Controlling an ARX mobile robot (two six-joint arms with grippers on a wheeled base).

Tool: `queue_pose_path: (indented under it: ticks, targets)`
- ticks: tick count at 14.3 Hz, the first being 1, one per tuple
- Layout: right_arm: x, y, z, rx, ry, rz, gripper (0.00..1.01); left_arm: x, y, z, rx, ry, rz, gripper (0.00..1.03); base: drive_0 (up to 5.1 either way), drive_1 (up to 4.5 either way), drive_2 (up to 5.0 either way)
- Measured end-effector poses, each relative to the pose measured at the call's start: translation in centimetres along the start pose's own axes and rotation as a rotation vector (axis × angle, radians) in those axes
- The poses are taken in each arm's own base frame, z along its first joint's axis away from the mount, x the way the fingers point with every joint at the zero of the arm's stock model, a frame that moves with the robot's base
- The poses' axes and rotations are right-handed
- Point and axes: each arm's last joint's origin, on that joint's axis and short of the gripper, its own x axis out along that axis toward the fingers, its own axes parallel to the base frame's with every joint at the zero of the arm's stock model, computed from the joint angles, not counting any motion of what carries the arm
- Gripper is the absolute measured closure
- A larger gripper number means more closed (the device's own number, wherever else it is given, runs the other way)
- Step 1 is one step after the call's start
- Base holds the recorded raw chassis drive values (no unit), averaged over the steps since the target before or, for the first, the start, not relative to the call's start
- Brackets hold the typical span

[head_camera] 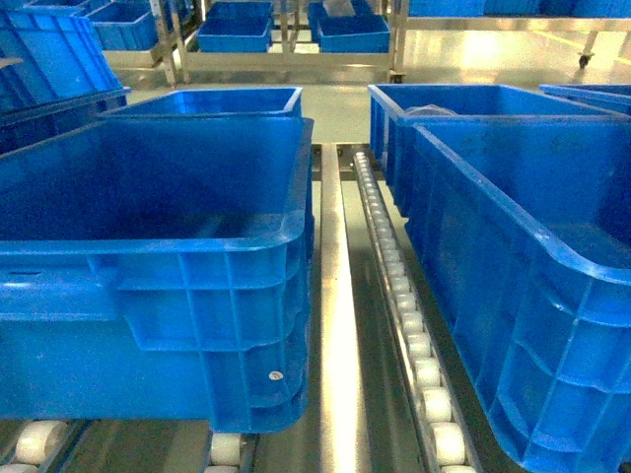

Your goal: Sort blue parts and orange caps into right shelf containers

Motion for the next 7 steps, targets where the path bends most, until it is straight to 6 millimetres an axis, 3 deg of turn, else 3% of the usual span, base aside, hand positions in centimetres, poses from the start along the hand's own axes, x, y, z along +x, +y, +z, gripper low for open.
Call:
queue_pose_path:
  ticks: [2,4,5,7]
  targets:
    - [2.4,-0.3,2.7,-0.024,-0.070,0.004,0.57,4.2,0.4,3.5,-0.020,-0.098,-0.027,0.60,0.0,0.00,0.0]
    - [7.0,-0.5,6.2,-0.038,-0.147,0.008,0.57,11.0,0.5,7.1,-0.036,-0.164,-0.026,0.60,0.0,0.00,0.0]
    - [10.0,-0.4,6.6,-0.037,-0.097,0.031,0.57,14.5,0.3,6.8,-0.035,-0.096,-0.028,0.60,0.0,0.00,0.0]
    - [16.6,0.2,4.8,-0.033,0.045,0.016,0.57,21.3,-0.1,3.0,-0.022,0.142,-0.011,0.60,0.0,0.00,0.0]
